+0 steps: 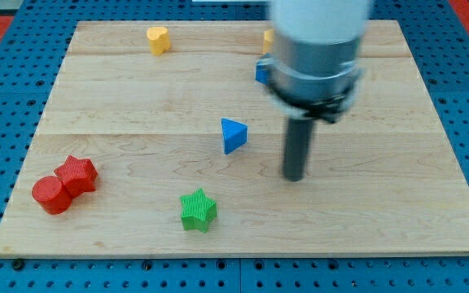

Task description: Place the green circle above the green star

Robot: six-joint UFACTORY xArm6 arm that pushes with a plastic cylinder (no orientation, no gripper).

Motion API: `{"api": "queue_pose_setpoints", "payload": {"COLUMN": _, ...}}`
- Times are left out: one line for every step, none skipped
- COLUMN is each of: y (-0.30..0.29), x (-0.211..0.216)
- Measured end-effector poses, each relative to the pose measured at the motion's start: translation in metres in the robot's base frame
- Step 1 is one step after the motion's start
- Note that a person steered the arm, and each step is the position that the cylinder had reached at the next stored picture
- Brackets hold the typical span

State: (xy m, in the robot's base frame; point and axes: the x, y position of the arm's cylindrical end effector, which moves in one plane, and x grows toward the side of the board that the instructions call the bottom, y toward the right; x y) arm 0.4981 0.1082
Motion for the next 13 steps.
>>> {"api": "queue_pose_setpoints", "payload": {"y": 0.058, "x": -0.083}}
{"api": "queue_pose_setpoints", "payload": {"y": 0.102, "x": -0.178}}
{"api": "queue_pose_setpoints", "payload": {"y": 0.149, "x": -0.230}}
{"api": "queue_pose_setpoints", "payload": {"y": 0.109, "x": -0.257}}
{"api": "queue_pose_setpoints", "payload": {"y": 0.014, "x": -0.211}}
{"api": "queue_pose_setpoints", "payload": {"y": -0.015, "x": -0.107}}
{"api": "queue_pose_setpoints", "payload": {"y": 0.031, "x": -0.110}}
{"api": "queue_pose_setpoints", "payload": {"y": 0.029, "x": -0.166}}
{"api": "queue_pose_setpoints", "payload": {"y": -0.049, "x": -0.177}}
{"api": "queue_pose_setpoints", "payload": {"y": -0.133, "x": -0.138}}
{"api": "queue_pose_setpoints", "payload": {"y": -0.143, "x": -0.149}}
{"api": "queue_pose_setpoints", "payload": {"y": -0.112, "x": -0.159}}
{"api": "queue_pose_setpoints", "payload": {"y": -0.136, "x": -0.147}}
